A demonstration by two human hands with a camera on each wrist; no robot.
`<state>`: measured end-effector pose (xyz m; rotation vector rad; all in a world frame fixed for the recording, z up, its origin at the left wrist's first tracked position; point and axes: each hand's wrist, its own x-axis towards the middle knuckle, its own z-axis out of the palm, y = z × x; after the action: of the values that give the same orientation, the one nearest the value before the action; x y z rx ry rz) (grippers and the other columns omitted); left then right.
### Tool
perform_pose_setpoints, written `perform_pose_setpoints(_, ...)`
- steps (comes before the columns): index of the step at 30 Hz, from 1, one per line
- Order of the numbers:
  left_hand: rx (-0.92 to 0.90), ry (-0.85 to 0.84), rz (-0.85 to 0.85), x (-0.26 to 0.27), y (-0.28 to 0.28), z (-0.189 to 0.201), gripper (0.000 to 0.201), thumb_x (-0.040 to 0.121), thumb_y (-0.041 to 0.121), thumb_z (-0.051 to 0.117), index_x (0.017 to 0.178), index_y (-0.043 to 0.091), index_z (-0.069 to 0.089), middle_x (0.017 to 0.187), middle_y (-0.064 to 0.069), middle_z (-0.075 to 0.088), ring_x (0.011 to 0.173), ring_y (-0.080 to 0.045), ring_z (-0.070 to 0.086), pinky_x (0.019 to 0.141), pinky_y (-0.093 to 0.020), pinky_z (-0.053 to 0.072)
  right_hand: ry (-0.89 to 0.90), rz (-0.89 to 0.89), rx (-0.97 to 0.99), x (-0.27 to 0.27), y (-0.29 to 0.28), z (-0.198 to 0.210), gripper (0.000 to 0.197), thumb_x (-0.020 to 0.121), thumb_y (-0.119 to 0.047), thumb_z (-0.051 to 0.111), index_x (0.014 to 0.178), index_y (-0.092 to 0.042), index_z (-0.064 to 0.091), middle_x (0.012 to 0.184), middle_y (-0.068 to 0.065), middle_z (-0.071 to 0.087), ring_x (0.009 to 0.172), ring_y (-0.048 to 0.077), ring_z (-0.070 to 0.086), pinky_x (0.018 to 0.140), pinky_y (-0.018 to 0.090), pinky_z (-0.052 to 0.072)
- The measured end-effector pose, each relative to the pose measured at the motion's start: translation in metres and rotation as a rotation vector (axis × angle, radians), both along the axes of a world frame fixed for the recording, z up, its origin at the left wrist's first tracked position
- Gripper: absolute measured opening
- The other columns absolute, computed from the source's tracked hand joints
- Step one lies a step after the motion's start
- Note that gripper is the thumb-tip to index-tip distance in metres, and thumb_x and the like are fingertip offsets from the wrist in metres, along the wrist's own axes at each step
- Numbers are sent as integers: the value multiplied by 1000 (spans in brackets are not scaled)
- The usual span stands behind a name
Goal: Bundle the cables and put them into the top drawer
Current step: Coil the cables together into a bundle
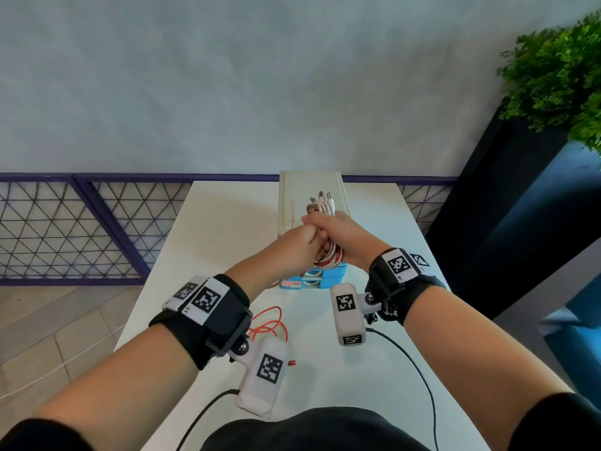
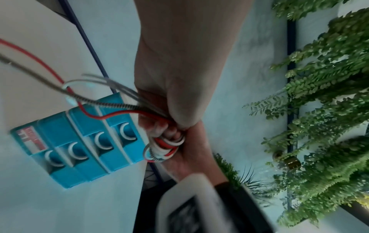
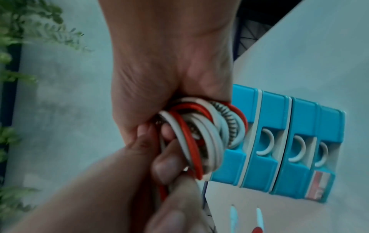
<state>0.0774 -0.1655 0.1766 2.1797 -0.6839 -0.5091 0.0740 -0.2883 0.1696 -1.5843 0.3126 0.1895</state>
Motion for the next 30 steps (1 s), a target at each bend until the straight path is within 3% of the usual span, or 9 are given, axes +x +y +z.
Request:
perform_pose_setpoints(2, 36, 87, -25, 7, 0, 4, 34, 101, 26, 27, 77, 14, 48, 66, -4, 54, 54, -18, 58, 61, -31, 50, -45, -31, -94, 2, 1, -3, 24, 87, -24, 61, 69, -8, 56, 53, 13, 50, 43, 21, 51, 49, 26, 46)
perform_pose_setpoints(4, 78, 133, -37, 14, 1, 11, 36, 101, 24, 26, 75, 12, 49, 62, -3, 59, 52, -16, 61, 58, -27, 52, -89, -69, -122, 4, 4, -5, 23, 84, -28, 63, 73, -8, 59, 66, 19, 58, 57, 28, 58, 61, 37, 51)
perform_pose_setpoints(8, 176, 153, -91, 15, 8, 16, 44, 102, 30, 29, 71, 9, 53, 47, 0, 61, 49, -15, 58, 54, -22, 48, -156, -198, -182, 12, 2, -6, 18, 83, -25, 62, 72, -11, 61, 70, 10, 65, 63, 22, 64, 77, 44, 56)
perform_pose_setpoints(12, 106, 180, -231, 6, 15, 7, 37, 101, 30, 31, 74, 14, 51, 64, -1, 59, 60, -12, 58, 69, -26, 47, -174, -298, 121, 19, -2, -2, 9, 90, -16, 58, 88, -7, 58, 78, 10, 69, 82, 25, 69, 82, 46, 56)
perform_pose_setpoints(14, 130, 90, -256, 3, 16, 0, 35, 101, 31, 31, 74, 19, 49, 68, 5, 58, 63, -7, 51, 65, -16, 43, -173, -255, 349, 20, 2, 0, 16, 94, -17, 56, 104, -5, 53, 93, 17, 72, 95, 29, 70, 88, 45, 55)
perform_pose_setpoints(17, 107, 73, -262, 0, 17, -5, 38, 101, 32, 30, 73, 19, 52, 69, 8, 55, 61, -1, 47, 57, -5, 38, -152, -256, 604, 17, 8, 6, 11, 95, -18, 56, 92, -8, 53, 77, 11, 70, 70, 22, 71, 73, 36, 59)
perform_pose_setpoints(20, 3, 206, -277, -1, 21, -11, 45, 100, 36, 30, 85, 4, 58, 72, 1, 57, 59, 3, 55, 63, -7, 42, -132, -311, 712, 16, 6, 6, 21, 93, -19, 59, 77, -16, 47, 52, -3, 49, 43, 10, 51, 51, 25, 51)
perform_pose_setpoints(24, -46, 313, -329, 2, 34, -22, 41, 100, 37, 30, 78, 9, 51, 64, 2, 50, 66, -11, 62, 73, -29, 44, -136, -329, 607, 16, 1, 7, 36, 94, -23, 59, 63, -18, 41, 43, -7, 38, 35, 7, 39, 47, 23, 45)
perform_pose_setpoints(30, -40, 354, -264, 11, 61, -35, 35, 100, 32, 32, 75, 20, 53, 59, 3, 40, 61, -10, 53, 60, -25, 36, -148, -336, 661, 17, -20, 13, 34, 95, -23, 56, 66, -19, 40, 43, -8, 36, 34, 7, 37, 42, 20, 42)
